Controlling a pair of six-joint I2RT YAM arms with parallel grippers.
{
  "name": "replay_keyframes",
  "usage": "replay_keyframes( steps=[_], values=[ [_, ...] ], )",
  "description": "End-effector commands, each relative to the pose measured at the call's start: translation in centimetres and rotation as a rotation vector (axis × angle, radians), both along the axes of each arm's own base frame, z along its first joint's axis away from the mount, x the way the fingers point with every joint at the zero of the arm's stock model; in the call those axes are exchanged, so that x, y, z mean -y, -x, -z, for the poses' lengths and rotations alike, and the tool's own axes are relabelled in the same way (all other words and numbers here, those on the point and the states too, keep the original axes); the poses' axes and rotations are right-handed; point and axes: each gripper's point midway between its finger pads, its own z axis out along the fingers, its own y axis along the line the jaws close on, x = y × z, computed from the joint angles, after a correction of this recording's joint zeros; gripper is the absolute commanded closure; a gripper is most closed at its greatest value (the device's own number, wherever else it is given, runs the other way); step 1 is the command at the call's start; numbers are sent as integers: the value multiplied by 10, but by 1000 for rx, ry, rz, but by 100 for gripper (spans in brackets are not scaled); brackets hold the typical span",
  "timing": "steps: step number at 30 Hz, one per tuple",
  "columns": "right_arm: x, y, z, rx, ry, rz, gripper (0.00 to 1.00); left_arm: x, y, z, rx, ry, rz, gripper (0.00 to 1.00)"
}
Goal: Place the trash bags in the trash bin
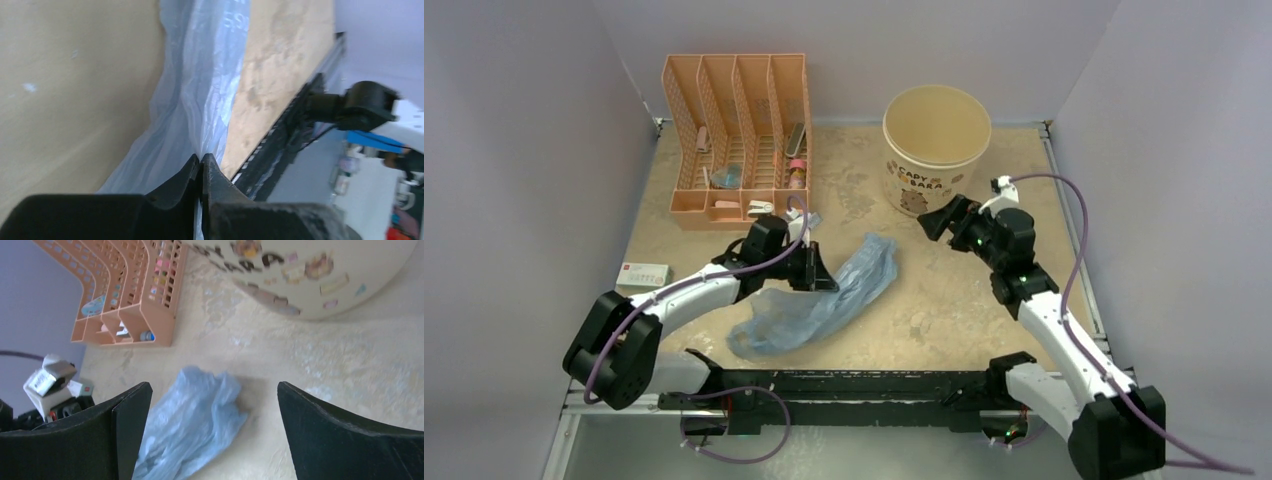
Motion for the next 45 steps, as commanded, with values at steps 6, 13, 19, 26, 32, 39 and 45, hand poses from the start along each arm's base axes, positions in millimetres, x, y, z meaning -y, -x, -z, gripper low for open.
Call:
replay_keyframes(
  steps=[6, 13, 19, 26, 32, 39, 45],
  values=[
    [-17, 55, 29, -148, -214, -67, 1, 35, 12, -82, -174, 509, -91, 100],
    [-41, 73, 42, -197, -300, -225, 1, 9, 18, -51, -162, 376, -218, 25],
    [-42, 72, 80, -341, -293, -207, 3, -11, -5, -78, 141, 117, -148, 12],
    [-28, 75, 111, -394, -229, -120, 17, 3, 23, -67, 131, 81, 211, 19],
    [-33, 84, 124, -376, -223, -187, 38, 23, 43, -51, 47, 161, 333, 26],
    [-46, 66, 134, -418, -227, -235, 57, 39, 66, -35, 8, 164, 410, 26],
    [-71, 43, 125, -423, -223, -299, 74, 48, 64, -12, -48, 131, 371, 37]
  ],
)
